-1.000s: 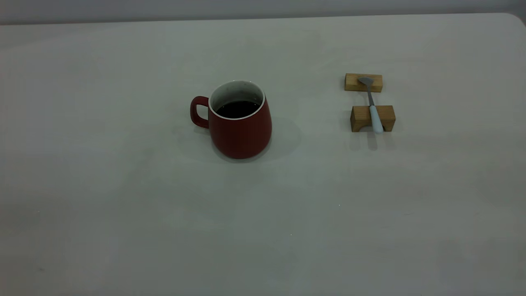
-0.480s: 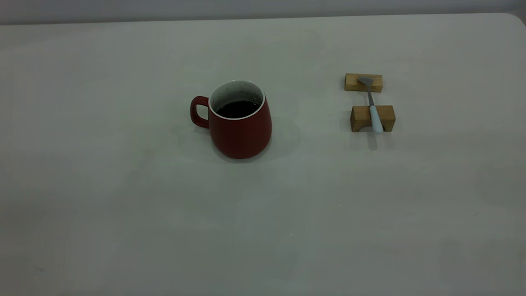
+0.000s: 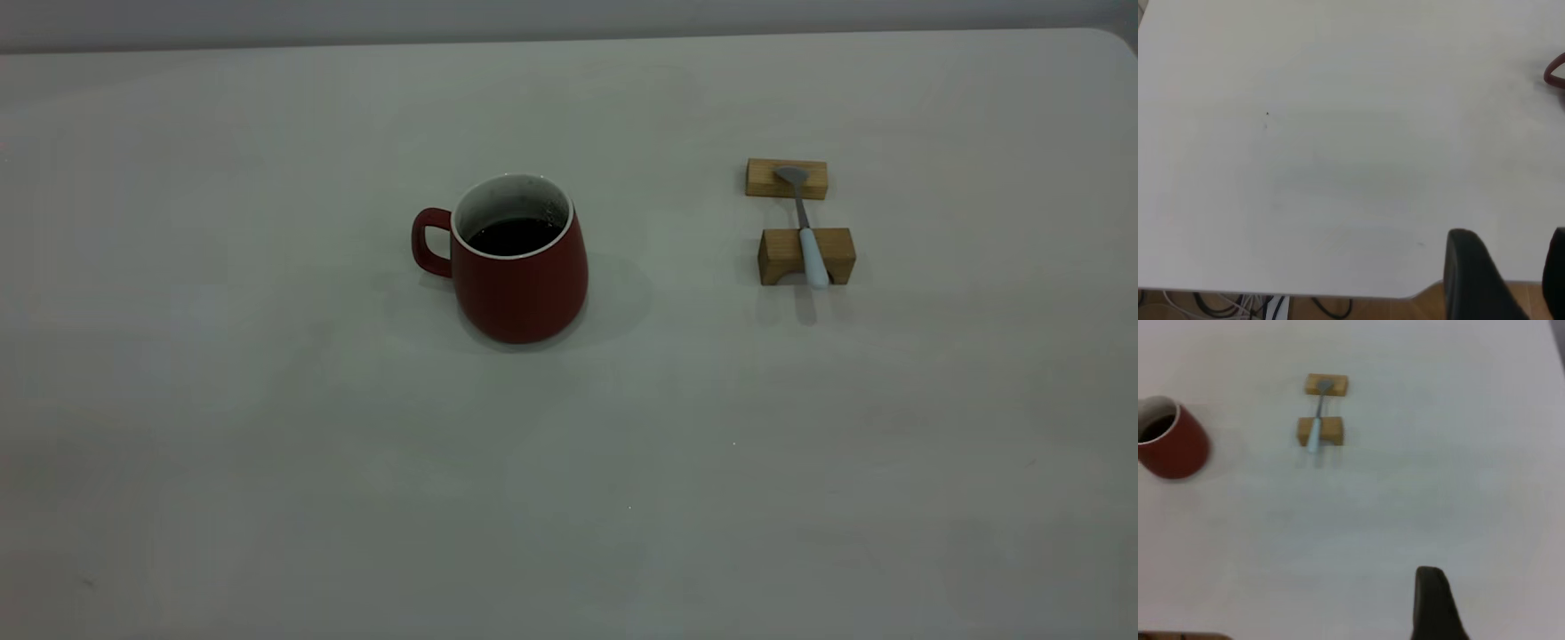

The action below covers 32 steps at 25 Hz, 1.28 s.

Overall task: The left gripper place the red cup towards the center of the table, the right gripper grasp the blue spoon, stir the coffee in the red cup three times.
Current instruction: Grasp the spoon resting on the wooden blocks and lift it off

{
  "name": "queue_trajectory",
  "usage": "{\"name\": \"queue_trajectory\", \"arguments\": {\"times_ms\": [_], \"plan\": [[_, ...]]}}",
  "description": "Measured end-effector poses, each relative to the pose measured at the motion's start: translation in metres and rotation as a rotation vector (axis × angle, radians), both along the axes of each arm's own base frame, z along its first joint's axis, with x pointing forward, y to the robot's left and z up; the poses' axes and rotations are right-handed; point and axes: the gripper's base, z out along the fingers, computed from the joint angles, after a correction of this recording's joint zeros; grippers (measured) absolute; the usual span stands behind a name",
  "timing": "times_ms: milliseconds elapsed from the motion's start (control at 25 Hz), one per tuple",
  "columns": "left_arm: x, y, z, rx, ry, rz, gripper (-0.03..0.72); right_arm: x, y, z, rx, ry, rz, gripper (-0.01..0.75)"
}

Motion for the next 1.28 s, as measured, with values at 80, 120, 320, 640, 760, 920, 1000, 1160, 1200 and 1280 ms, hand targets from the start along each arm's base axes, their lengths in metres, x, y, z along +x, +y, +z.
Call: {"name": "queue_trajectory", "arguments": {"times_ms": [80, 120, 320, 640, 760, 920, 1000, 1160, 1200, 1280], "plan": [[0.000, 0.000, 0.000, 0.000, 0.000, 0.000, 0.336, 0.002, 0.000, 0.001, 0.003, 0.012, 0.002, 0.511], [0.000, 0.000, 0.000, 0.000, 0.000, 0.000, 0.335, 0.005, 0.000, 0.002, 0.003, 0.029, 0.001, 0.514], [0.000, 0.000, 0.000, 0.000, 0.000, 0.000, 0.335, 0.041, -0.003, 0.018, -0.015, 0.099, -0.031, 0.586], [0.000, 0.000, 0.000, 0.000, 0.000, 0.000, 0.335, 0.153, -0.003, 0.018, -0.040, 0.358, -0.033, 0.644], [0.000, 0.000, 0.000, 0.000, 0.000, 0.000, 0.335, 0.195, -0.001, 0.003, -0.052, 0.449, 0.001, 0.644], [0.000, 0.000, 0.000, 0.000, 0.000, 0.000, 0.335, 0.238, 0.005, -0.031, -0.053, 0.567, 0.065, 0.646], [0.000, 0.000, 0.000, 0.000, 0.000, 0.000, 0.335, 0.255, 0.016, -0.049, -0.066, 0.600, 0.114, 0.646], [0.000, 0.000, 0.000, 0.000, 0.000, 0.000, 0.335, 0.282, 0.045, -0.086, -0.094, 0.650, 0.194, 0.646], [0.000, 0.000, 0.000, 0.000, 0.000, 0.000, 0.335, 0.288, 0.053, -0.095, -0.100, 0.664, 0.210, 0.646], [0.000, 0.000, 0.000, 0.000, 0.000, 0.000, 0.335, 0.299, 0.066, -0.113, -0.104, 0.696, 0.232, 0.646]]}}
